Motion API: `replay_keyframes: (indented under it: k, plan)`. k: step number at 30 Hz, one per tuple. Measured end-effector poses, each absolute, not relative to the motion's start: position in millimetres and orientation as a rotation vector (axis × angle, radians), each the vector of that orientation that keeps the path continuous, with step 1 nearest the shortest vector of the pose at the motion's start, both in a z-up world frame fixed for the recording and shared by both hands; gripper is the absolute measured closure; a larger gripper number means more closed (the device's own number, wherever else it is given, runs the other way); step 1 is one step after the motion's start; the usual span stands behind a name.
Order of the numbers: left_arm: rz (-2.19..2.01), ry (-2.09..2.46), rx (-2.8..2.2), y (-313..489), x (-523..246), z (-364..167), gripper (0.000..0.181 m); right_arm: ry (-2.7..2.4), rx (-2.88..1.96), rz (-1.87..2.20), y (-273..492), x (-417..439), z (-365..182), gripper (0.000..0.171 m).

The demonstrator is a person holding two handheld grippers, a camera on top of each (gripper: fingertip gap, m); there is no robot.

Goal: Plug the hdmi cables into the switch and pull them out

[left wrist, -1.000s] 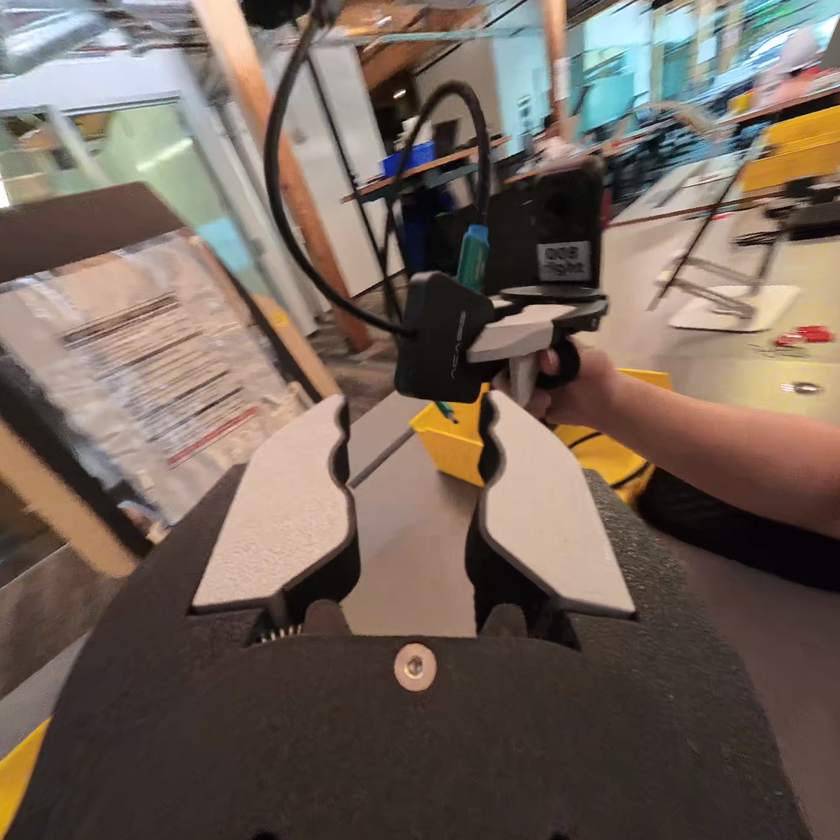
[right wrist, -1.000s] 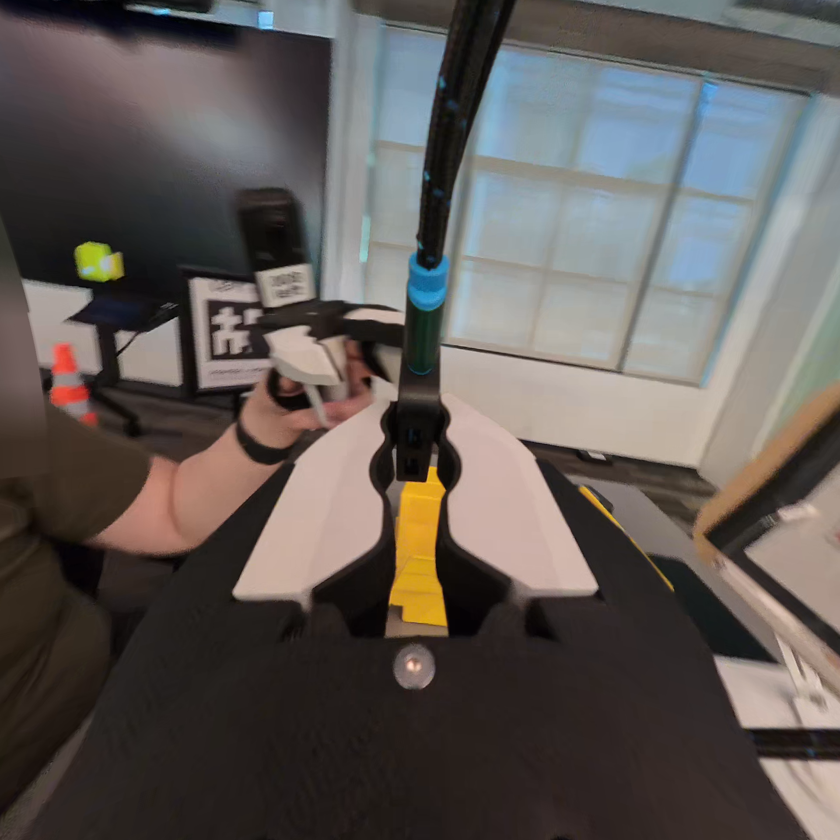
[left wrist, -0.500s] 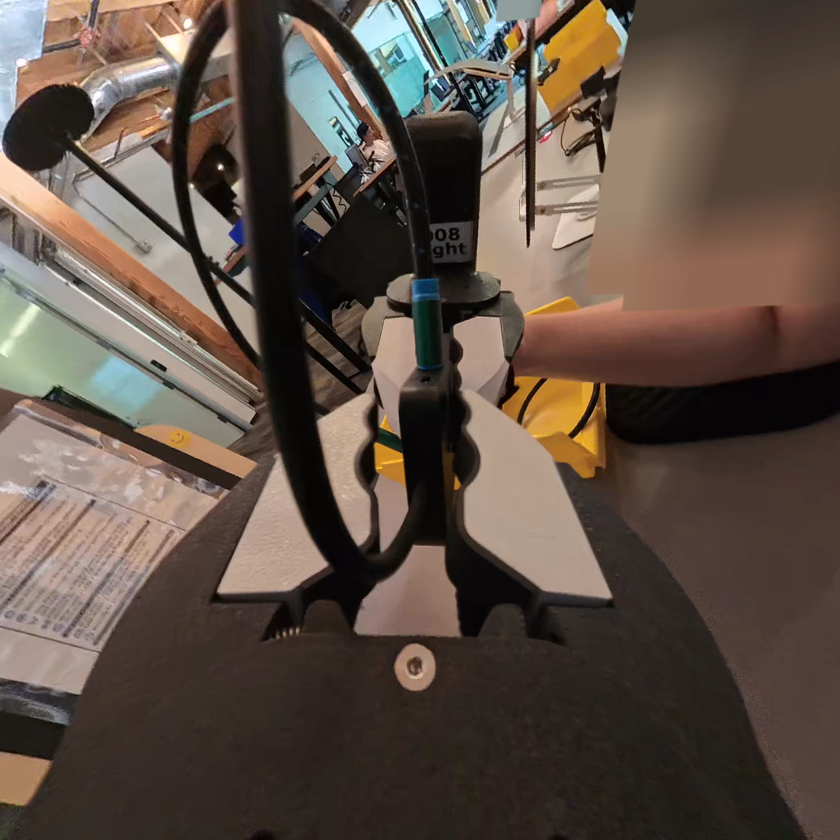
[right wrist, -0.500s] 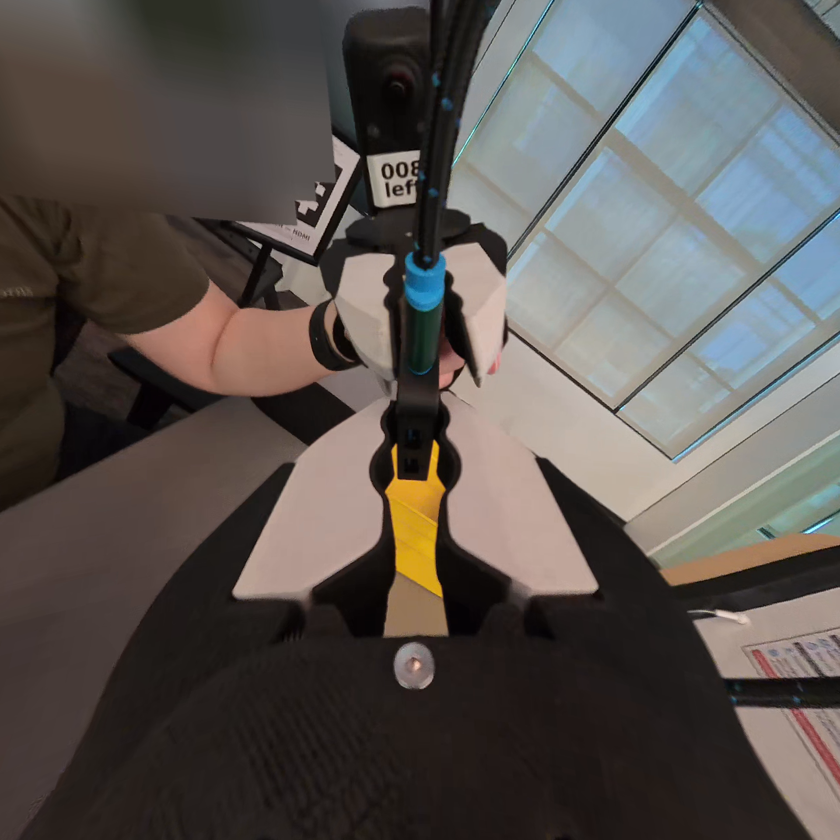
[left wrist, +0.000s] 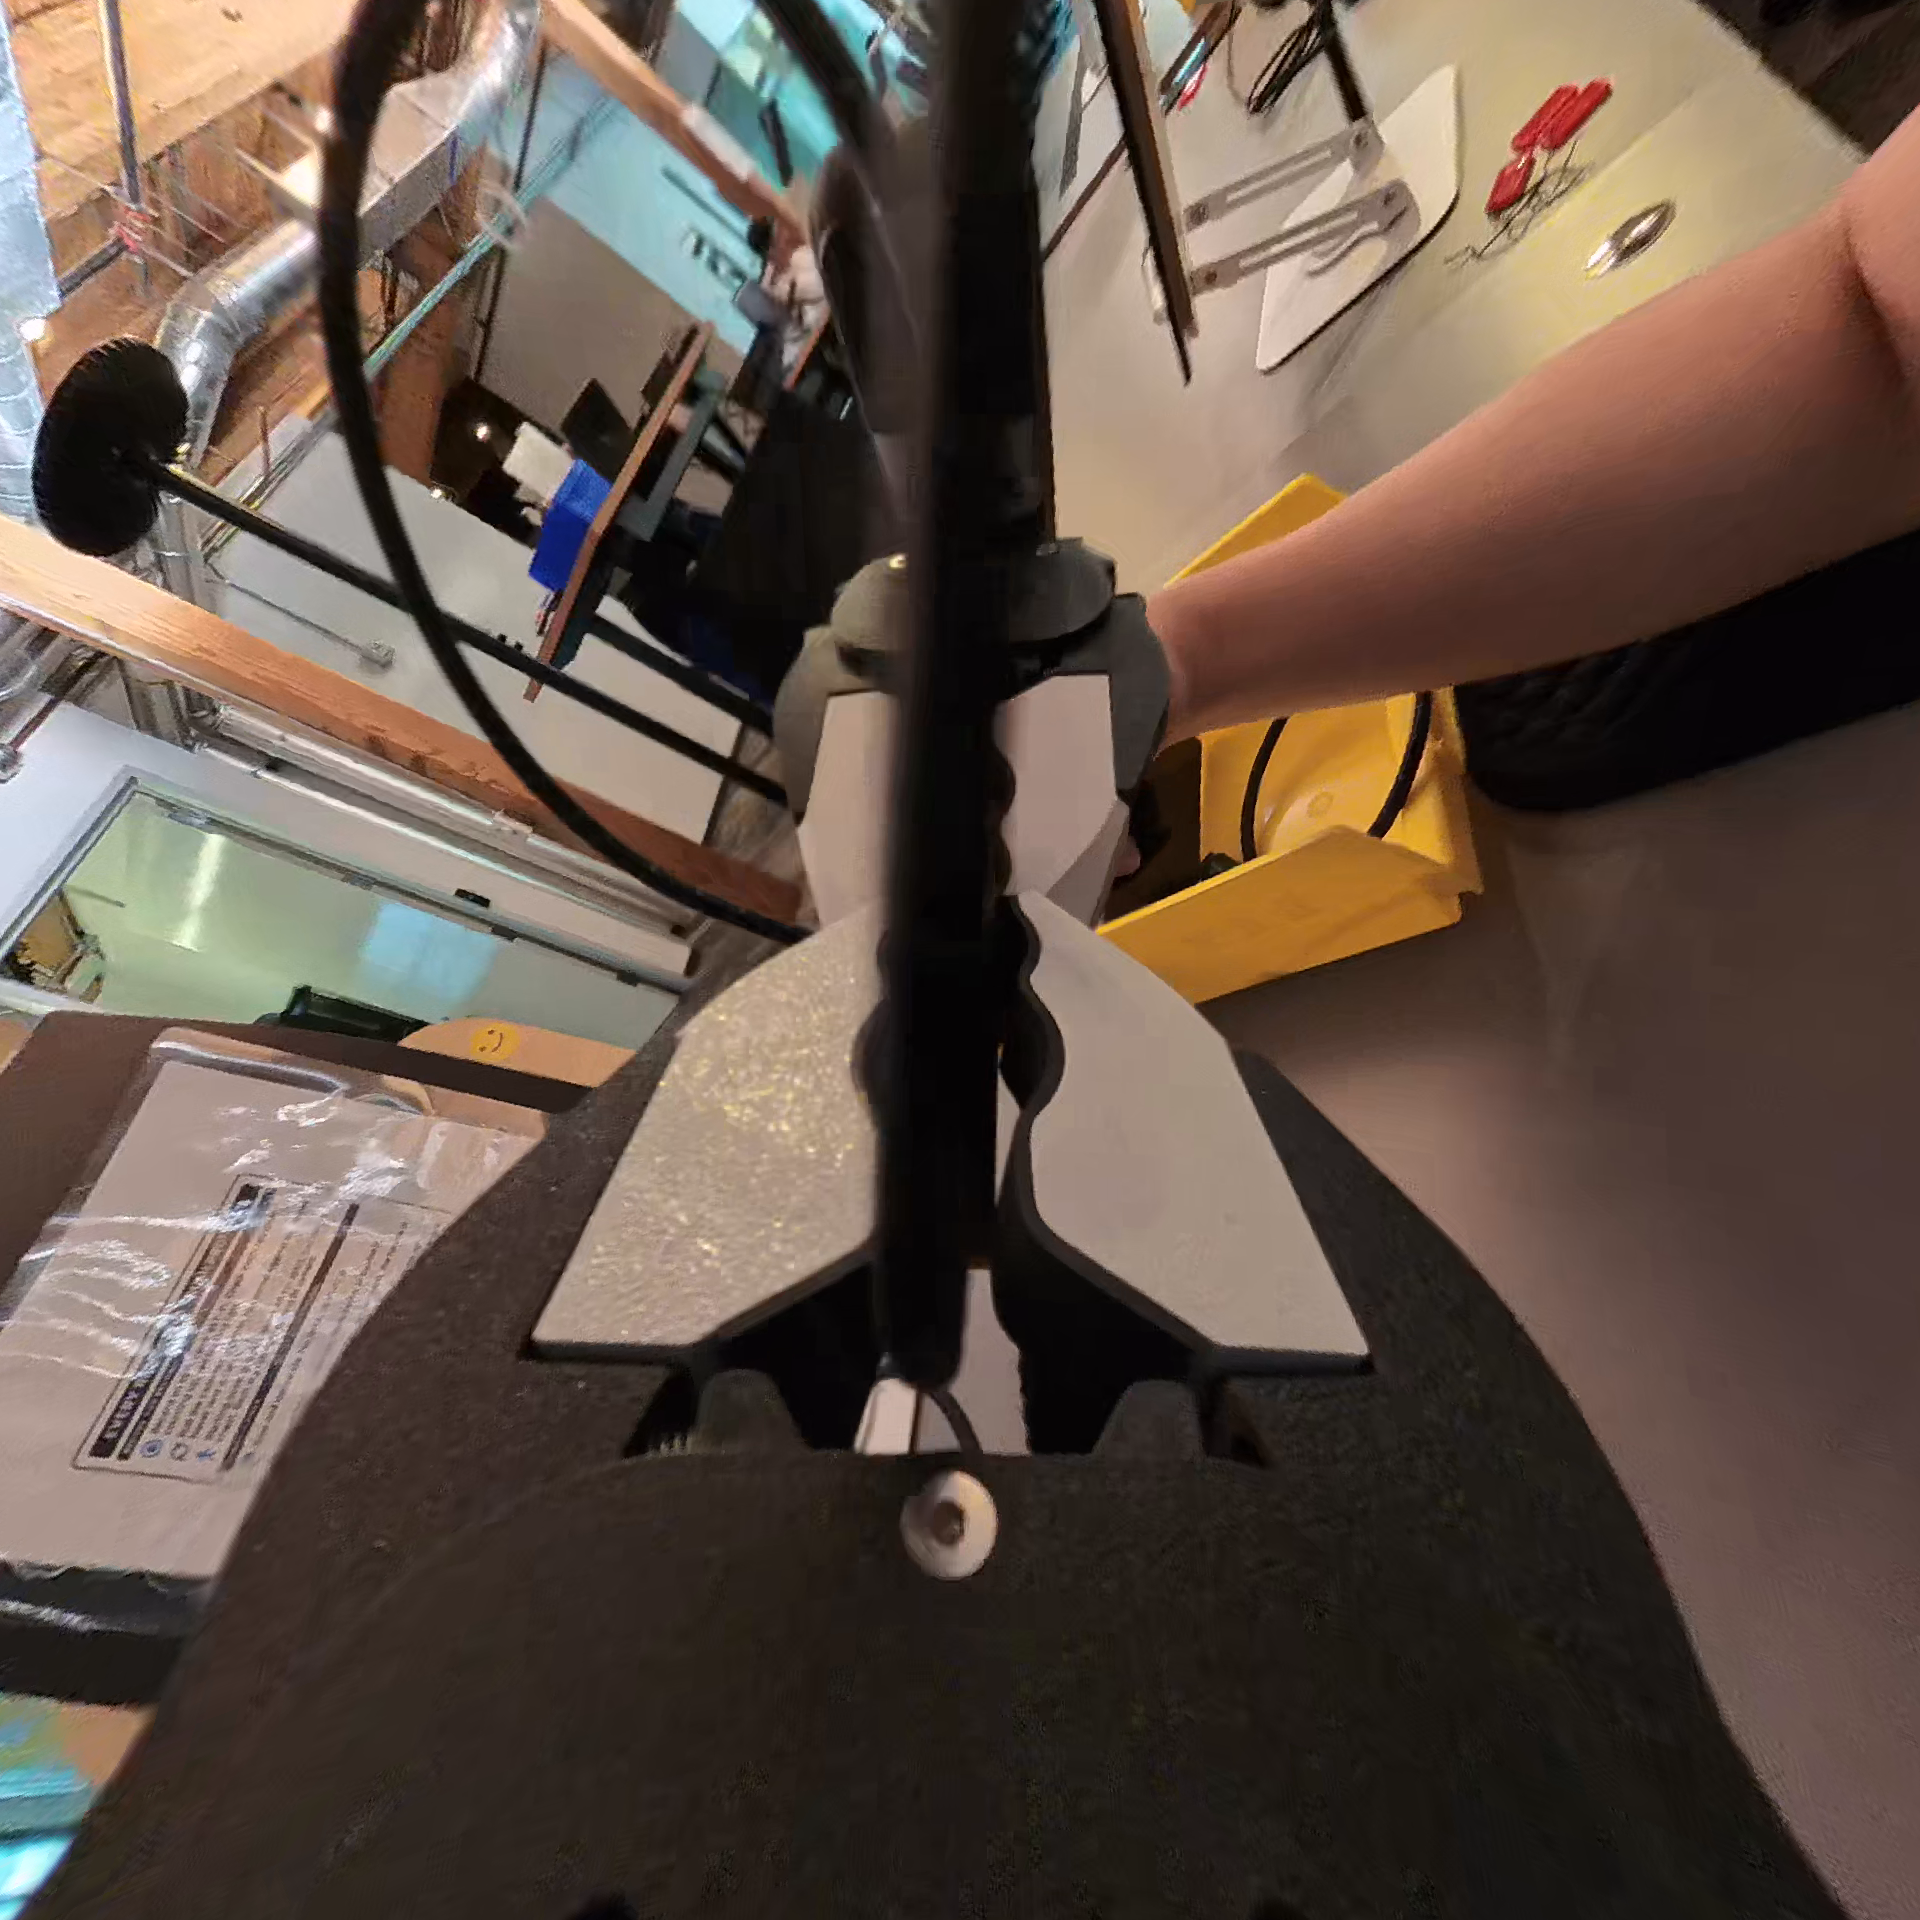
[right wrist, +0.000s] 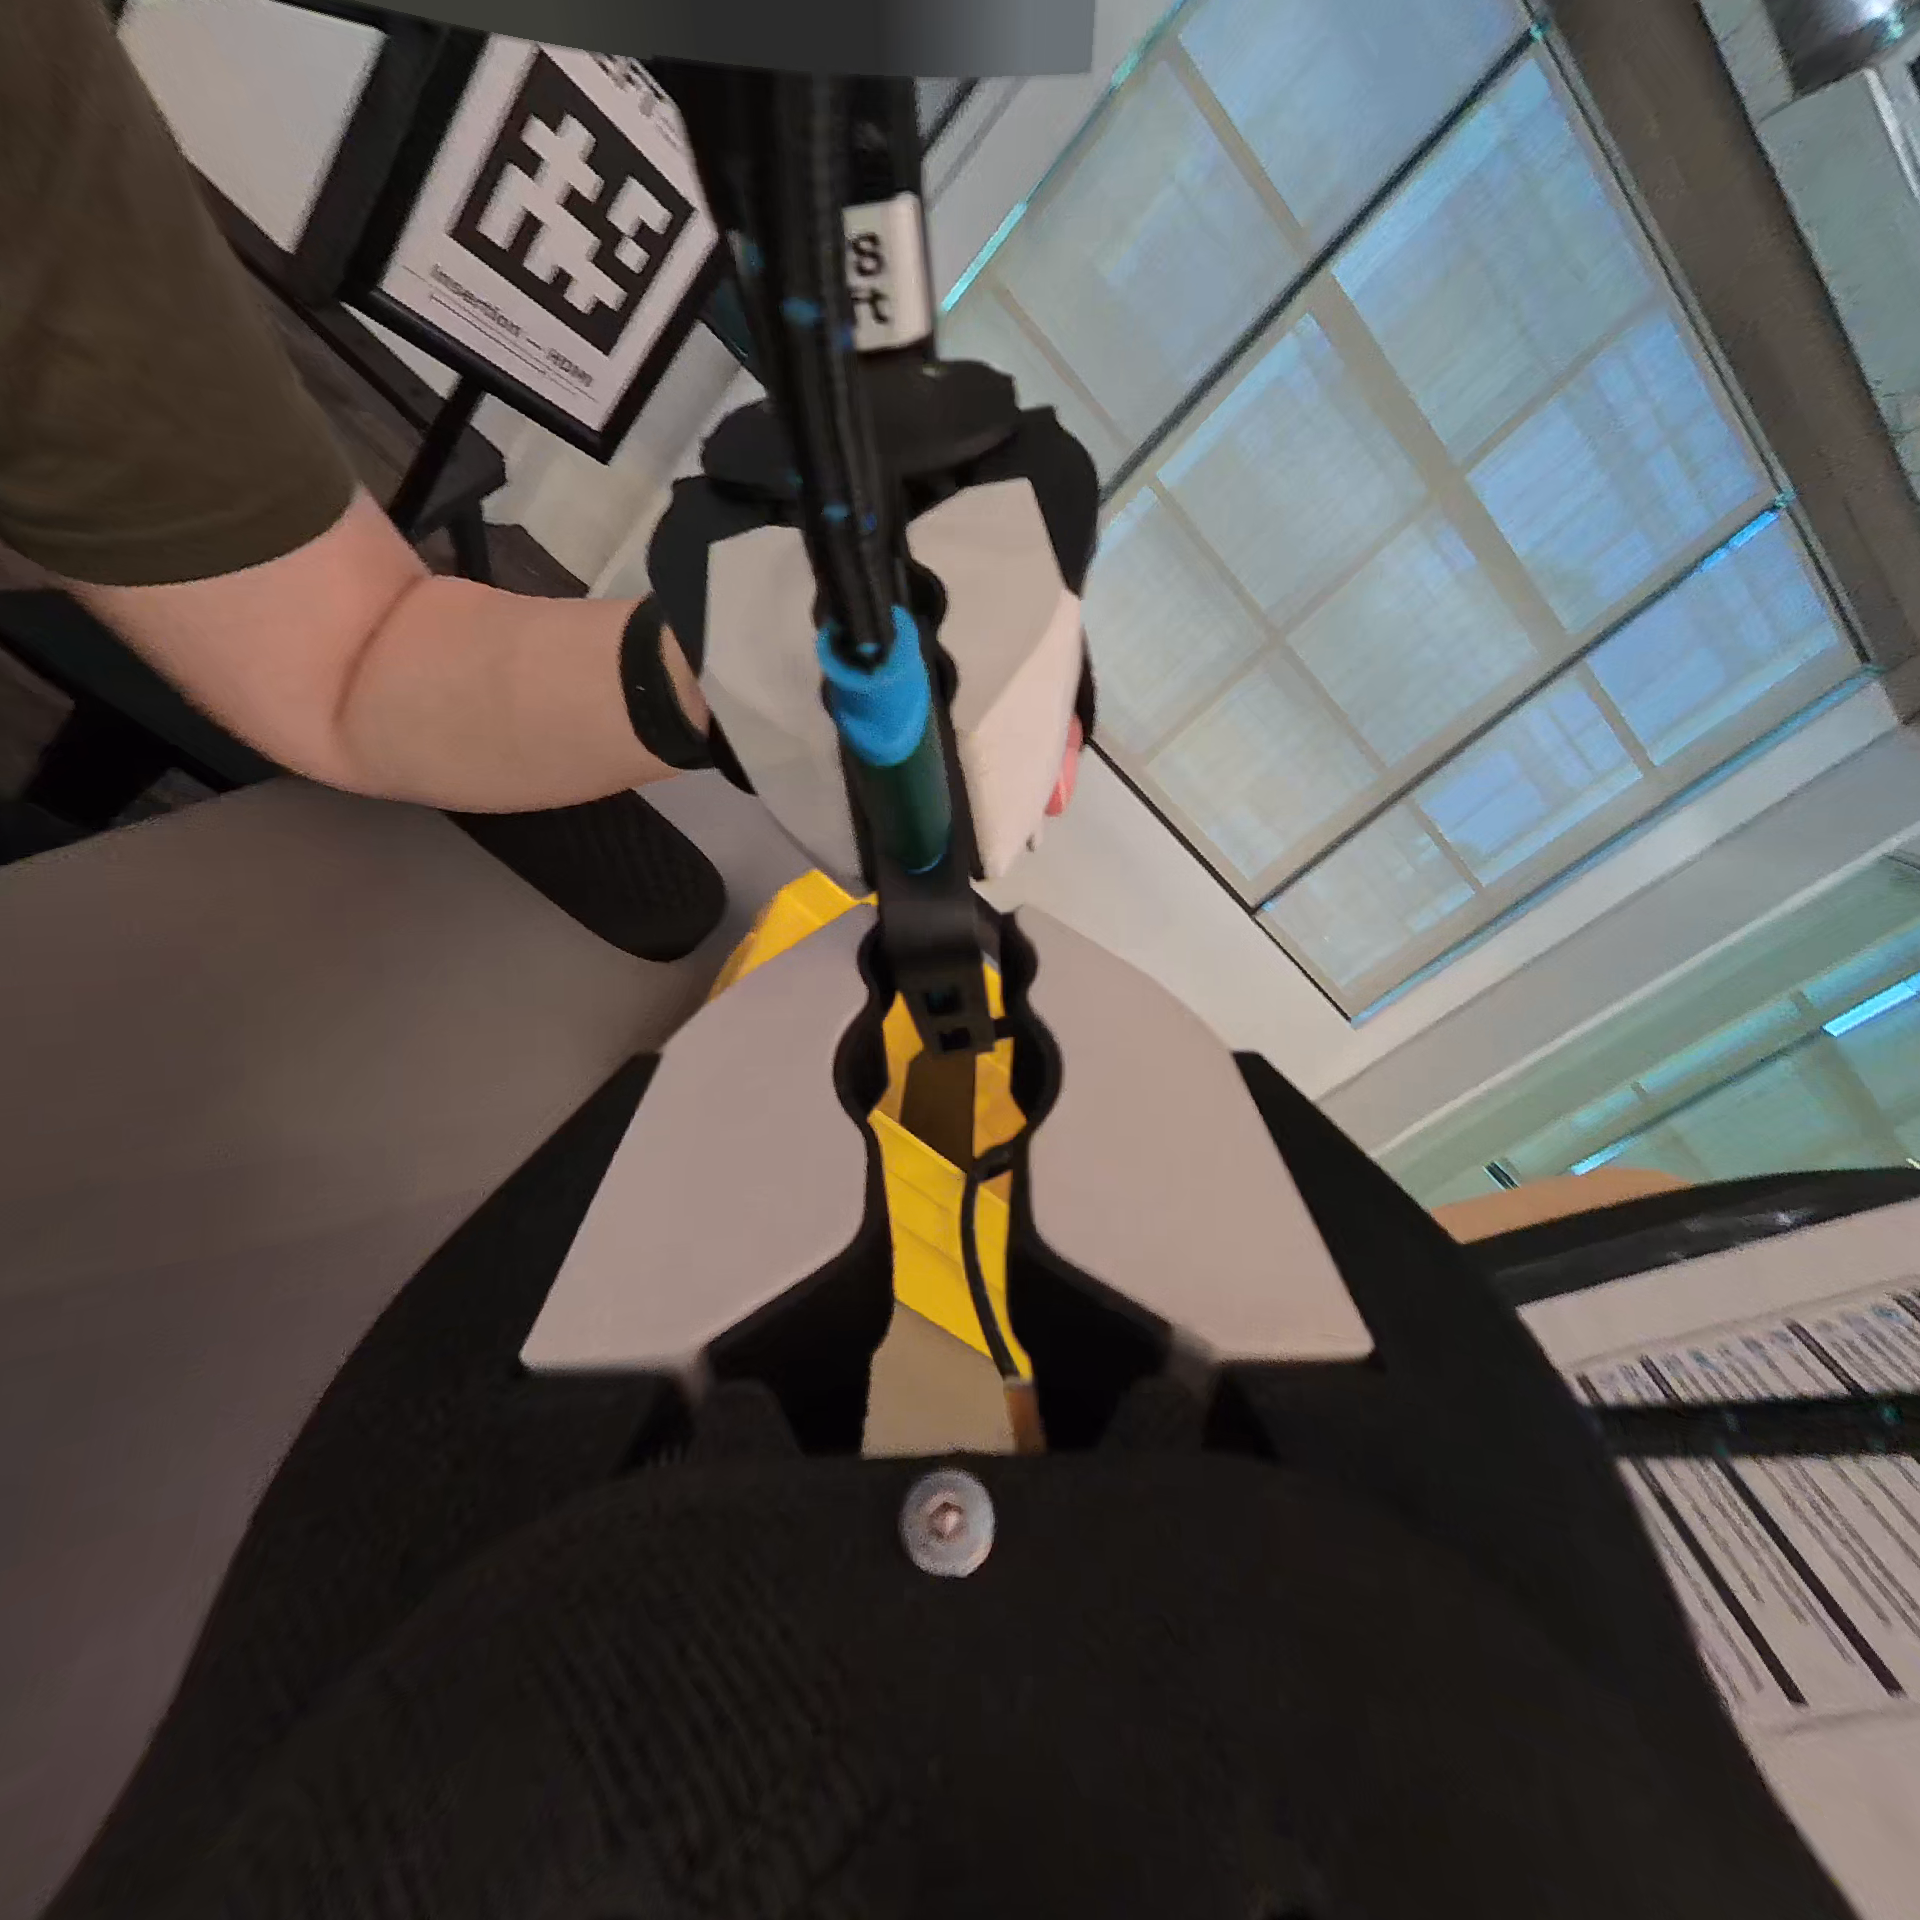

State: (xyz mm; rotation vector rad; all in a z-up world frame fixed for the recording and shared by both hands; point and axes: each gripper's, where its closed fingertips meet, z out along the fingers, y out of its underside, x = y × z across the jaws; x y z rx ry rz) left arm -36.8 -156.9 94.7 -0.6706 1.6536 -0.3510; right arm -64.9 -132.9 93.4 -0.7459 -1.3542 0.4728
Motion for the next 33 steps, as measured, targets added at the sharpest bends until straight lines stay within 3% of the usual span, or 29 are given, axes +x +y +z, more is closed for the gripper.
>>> replay_keyframes:
  k: [4,11,15,19,21,24,27,29,33]
  plan:
    - [-0.358,1.642,-0.7,-147,-39,89,0.167,-1.316,-0.789,0.467,-121,-61,90,0.143]
    - [-0.45,1.678,-0.691,-146,-42,83,0.171,-1.409,-0.792,0.317,-123,-66,81,0.156]
    - [-0.483,1.691,-0.69,-152,-47,82,0.164,-1.441,-0.786,0.166,-122,-64,82,0.157]
    - [-0.417,1.762,-0.778,-143,-76,79,0.146,-1.44,-0.787,0.023,-114,-53,82,0.156]
    - [-0.387,1.822,-0.846,-136,-103,73,0.147,-1.457,-0.79,-0.018,-112,-52,78,0.156]
    - [-0.291,1.673,-0.891,-113,-133,95,0.15,-1.516,-0.805,-0.112,-105,-56,65,0.156]
    - [-0.469,1.536,-0.834,-127,-131,125,0.153,-1.579,-0.816,-0.189,-101,-67,50,0.156]
    - [-0.551,1.614,-0.772,-148,-116,117,0.154,-1.602,-0.819,-0.205,-100,-73,44,0.156]
    - [-0.237,1.76,-0.741,-142,-89,79,0.143,-1.584,-0.824,-0.148,-106,-75,50,0.156]
